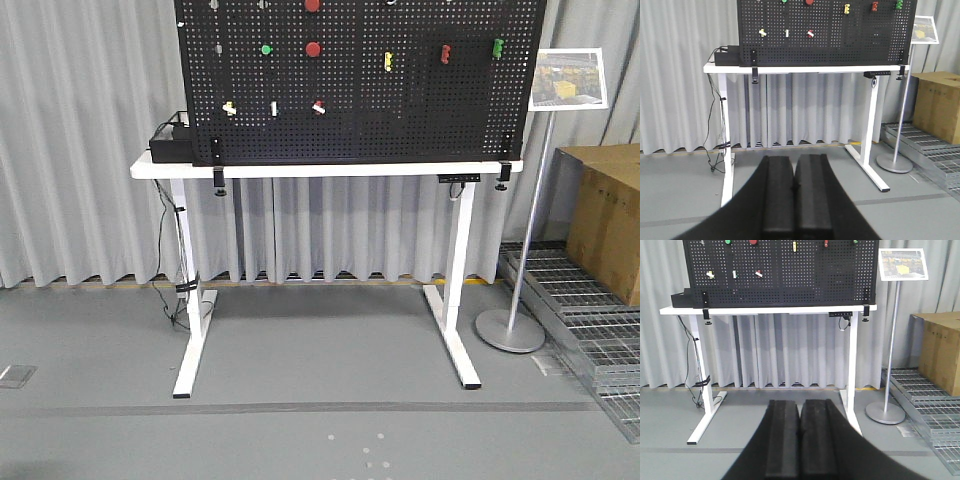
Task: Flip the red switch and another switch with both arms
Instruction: 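Drive the base forward up to the black pegboard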
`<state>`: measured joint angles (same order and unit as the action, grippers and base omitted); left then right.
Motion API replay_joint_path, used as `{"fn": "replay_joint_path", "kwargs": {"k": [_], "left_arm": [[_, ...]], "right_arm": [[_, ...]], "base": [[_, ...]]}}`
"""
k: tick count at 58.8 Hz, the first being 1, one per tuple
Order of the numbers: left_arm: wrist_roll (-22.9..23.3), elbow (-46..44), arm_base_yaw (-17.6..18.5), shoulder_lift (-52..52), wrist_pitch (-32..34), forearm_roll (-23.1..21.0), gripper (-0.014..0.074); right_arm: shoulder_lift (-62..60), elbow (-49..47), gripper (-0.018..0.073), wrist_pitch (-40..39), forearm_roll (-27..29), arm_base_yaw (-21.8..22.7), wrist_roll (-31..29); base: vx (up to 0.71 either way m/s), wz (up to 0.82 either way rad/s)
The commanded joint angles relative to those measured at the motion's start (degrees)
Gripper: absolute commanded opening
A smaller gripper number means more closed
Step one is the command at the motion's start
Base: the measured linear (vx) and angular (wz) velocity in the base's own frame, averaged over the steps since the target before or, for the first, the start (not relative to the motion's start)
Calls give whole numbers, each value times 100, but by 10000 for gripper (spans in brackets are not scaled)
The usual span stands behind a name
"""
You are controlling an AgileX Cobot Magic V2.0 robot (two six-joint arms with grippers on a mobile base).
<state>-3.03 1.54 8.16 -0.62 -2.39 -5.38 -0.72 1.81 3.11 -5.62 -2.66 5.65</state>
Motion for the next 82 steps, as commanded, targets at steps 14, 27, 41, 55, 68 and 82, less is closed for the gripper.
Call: {"fn": "replay_joint_path", "kwargs": {"k": [14, 27, 41, 55, 68, 82], "left_arm": [[58, 105, -12, -106, 486, -24, 3], [58, 105, -12, -106, 486, -24, 3], [58, 105, -12, -106, 486, -24, 3], [58, 105, -12, -106, 486, -24, 3], [58, 105, -12, -106, 486, -24, 3], [58, 105, -12, -106, 486, -24, 3]], "right_arm": [[-57, 28, -6, -461, -43, 21, -34], [-57, 28, -6, -461, -43, 21, -34], [-57, 28, -6, -461, -43, 21, -34], [-57, 28, -6, -461, -43, 21, -34], [-57, 28, -6, -461, -43, 21, -34], [-57, 28, -6, -461, -43, 21, -34]], "base": [[0, 0], [0, 0], [1, 0], [7, -2], [19, -4], [30, -5]]}}
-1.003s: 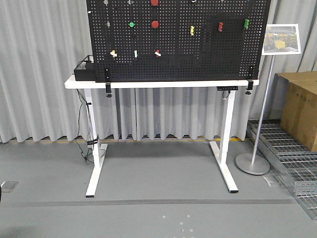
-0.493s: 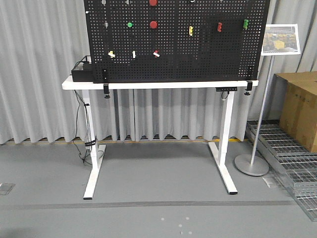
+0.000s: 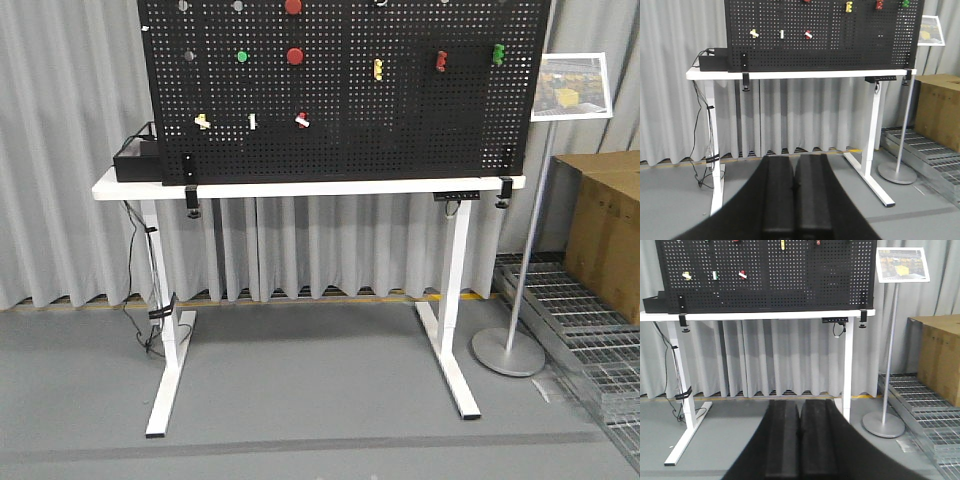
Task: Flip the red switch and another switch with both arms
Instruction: 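Drive the base forward up to the black pegboard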
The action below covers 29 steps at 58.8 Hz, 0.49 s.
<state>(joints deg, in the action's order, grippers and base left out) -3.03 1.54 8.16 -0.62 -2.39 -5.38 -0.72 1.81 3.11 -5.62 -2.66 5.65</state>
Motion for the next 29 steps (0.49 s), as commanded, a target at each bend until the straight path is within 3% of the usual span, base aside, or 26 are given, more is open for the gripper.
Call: {"fn": "replay_joint_path", "kwargs": {"k": [1, 29], "left_arm": [[58, 105, -12, -106, 486, -24, 3], [58, 105, -12, -106, 481, -24, 3]], "right_arm": [[-57, 28, -6, -461, -43, 21, -34], [-57, 28, -6, -461, -43, 21, -34]], "base": [[35, 1], [44, 12]]}}
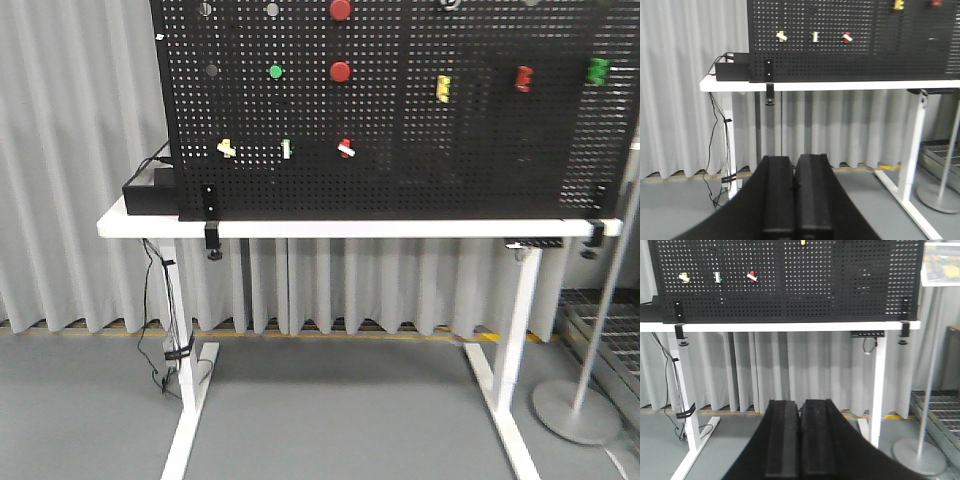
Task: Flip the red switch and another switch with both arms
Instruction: 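Drive the base forward up to the black pegboard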
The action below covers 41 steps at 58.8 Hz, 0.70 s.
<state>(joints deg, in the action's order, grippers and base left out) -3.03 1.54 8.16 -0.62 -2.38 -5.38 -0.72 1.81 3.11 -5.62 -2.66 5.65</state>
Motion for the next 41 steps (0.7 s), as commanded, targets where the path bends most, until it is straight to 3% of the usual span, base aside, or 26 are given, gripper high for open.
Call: {"fn": "replay_joint_path", "kwargs": {"k": [1, 41], "left_arm": [[58, 105, -12, -106, 480, -24, 3], [58, 105, -12, -106, 480, -24, 3]], "right_arm": [[-57, 28, -6, -461, -43, 21, -34], [-57, 28, -6, -461, -43, 21, -34]], "base": [[50, 8], [52, 0]]}}
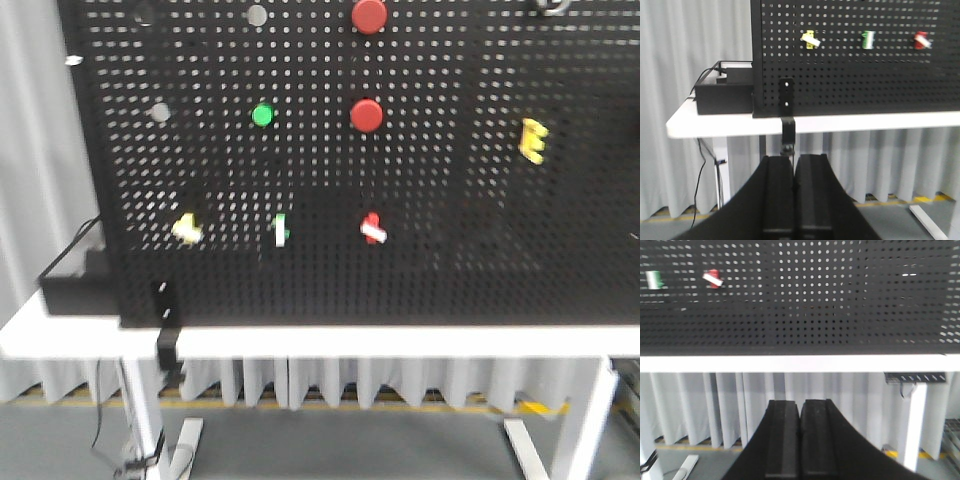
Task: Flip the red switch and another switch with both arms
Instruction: 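Drive the base forward up to the black pegboard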
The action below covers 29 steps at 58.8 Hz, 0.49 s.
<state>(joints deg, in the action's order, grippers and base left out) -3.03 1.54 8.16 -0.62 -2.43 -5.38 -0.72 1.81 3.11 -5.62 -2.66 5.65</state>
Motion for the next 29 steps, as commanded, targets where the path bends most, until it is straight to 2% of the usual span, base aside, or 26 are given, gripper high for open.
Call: {"fn": "replay_joint_path", "kwargs": {"k": [1, 29], "left_arm": [[58, 105, -12, -106, 485, -24, 3], [58, 105, -12, -106, 485, -24, 3]], "right_arm": [[-57, 28, -6, -462, -43, 21, -34], [-57, 28, -6, -462, -43, 21, -34]], "base": [[49, -2], [43, 2]]}}
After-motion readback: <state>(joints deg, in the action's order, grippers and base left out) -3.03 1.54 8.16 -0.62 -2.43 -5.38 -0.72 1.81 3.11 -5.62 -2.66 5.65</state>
